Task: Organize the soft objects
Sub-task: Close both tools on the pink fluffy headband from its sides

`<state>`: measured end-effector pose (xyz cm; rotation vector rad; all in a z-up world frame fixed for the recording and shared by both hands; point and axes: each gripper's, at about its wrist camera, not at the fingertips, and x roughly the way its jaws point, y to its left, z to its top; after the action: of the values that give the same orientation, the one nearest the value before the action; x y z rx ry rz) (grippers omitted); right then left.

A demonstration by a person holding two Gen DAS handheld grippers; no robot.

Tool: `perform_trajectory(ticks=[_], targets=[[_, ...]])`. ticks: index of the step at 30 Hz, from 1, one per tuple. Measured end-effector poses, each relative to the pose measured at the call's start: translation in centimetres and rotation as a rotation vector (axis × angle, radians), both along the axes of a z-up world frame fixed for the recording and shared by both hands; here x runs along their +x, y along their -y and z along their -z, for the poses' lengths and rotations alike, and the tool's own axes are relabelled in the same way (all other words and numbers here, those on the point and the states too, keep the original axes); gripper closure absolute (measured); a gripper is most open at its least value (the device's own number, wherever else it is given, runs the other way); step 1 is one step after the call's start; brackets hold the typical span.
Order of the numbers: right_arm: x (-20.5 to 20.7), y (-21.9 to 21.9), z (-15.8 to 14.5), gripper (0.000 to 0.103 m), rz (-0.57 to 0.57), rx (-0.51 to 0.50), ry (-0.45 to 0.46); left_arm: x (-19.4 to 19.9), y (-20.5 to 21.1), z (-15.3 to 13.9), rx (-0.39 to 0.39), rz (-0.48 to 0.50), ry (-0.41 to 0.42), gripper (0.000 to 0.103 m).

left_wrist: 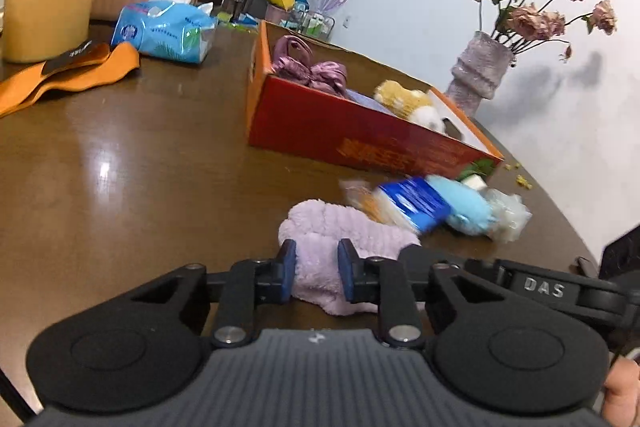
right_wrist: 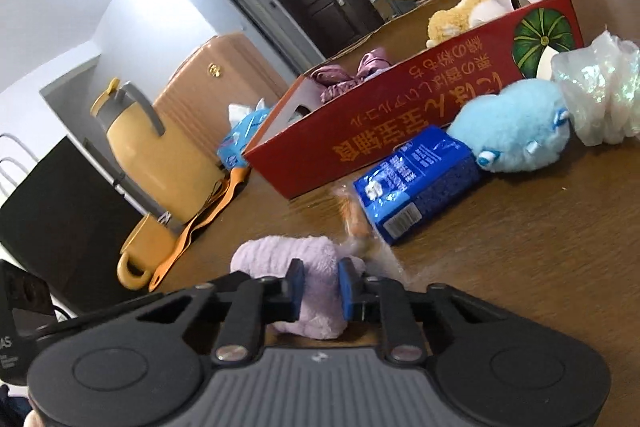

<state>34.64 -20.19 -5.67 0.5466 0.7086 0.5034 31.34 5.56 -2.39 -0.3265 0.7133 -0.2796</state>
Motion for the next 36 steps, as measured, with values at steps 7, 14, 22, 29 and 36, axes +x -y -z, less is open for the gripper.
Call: perform_trajectory(ticks=[7,14,22,29,36], targets=[[-6.9,3.4,-2.6,0.086,-0.136,-0.115,0.015,-8.2,2.6,-0.9,-0.079,0.039,-0.060,0.079],[-10.9,5.4,-2.0,0.062,-0.062,-0.135,0.048,-11.2,3.9,-0.6,-0.036,0.042,-0.030,0.052],[-10.3,4.3,-1.0,0.070,-0.009,-0.132,0.051,-10.1,4.7,-0.1,0.004,0.019,-0.018,0.056],[-11.1,3.5,-0.4,0.084,-0.015,-0.175,0.075,-10.6,5.1,0.7,0.020,0.054,0.006,0.078],[-9.5,3.3,-2.1,0.088,-0.039,-0.186,0.116,-9.1,4.8,-1.6,0.004,0.094,0.085,0.080]])
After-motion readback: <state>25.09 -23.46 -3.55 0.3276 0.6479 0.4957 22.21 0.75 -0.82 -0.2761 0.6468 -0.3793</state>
